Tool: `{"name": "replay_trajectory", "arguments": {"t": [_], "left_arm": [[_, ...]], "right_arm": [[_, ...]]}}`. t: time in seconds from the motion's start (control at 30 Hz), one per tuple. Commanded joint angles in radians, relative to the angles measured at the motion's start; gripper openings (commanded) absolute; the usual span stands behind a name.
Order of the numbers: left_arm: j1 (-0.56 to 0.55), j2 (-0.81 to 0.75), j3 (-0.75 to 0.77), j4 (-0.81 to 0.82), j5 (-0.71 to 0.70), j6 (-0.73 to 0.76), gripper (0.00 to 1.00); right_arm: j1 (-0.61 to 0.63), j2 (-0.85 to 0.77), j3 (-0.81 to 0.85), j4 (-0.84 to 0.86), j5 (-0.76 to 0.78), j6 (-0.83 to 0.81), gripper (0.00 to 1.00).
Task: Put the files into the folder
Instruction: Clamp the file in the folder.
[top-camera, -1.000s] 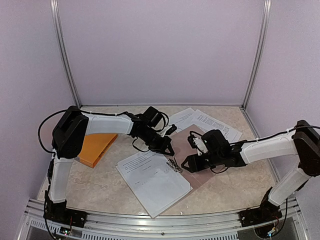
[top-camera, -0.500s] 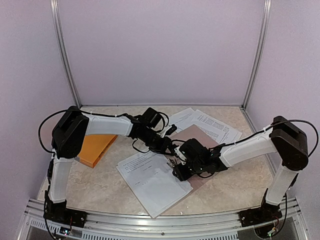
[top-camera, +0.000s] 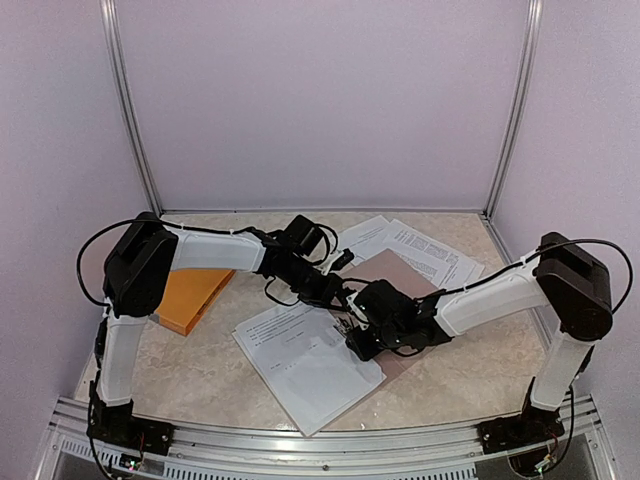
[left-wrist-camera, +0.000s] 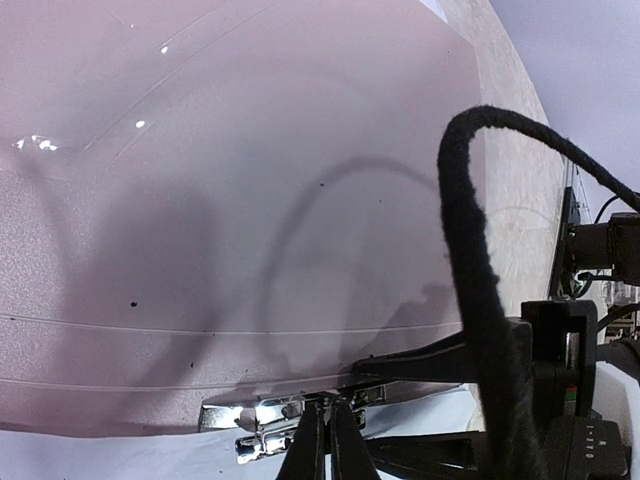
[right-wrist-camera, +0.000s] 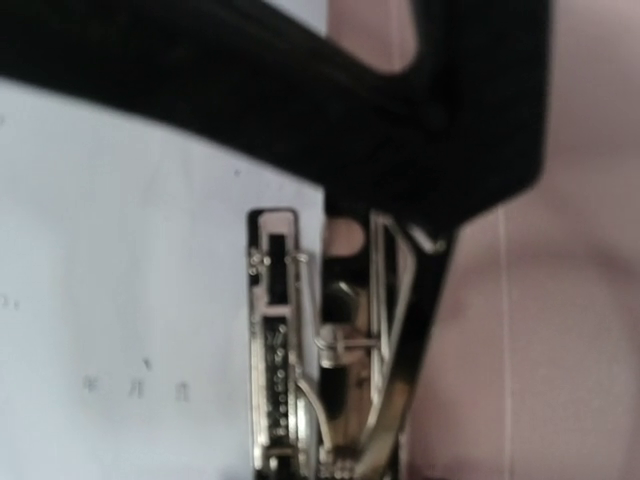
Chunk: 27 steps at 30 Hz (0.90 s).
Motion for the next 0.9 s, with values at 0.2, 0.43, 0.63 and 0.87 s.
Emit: {"name": "replay_trajectory", "arguments": {"t": [0.2,0.43,0.63,0.87], "left_arm": [[-0.003,0.021,-0.041,-0.070,-0.024,0.009,0.00],[-0.003,0.018,-0.043,-0.068,-0.027,0.011,0.00],[-0.003,0.015,-0.046,-0.073,-0.033,0.014,0.00],[-0.001,0.018,-0.070,-0.060,-0.033,0.003,0.00]], "right_arm": [[-0.015,0.023,-0.062,0.079,-0.044,0.041,0.39],[-0.033,0.030,-0.078,0.110,-0.078,0.060,0.33],[-0.037,0.033,-0.090,0.103,-0.074,0.063,0.31],[-0.036,0.039,-0.127,0.096,-0.046,0.051,0.26]]}}
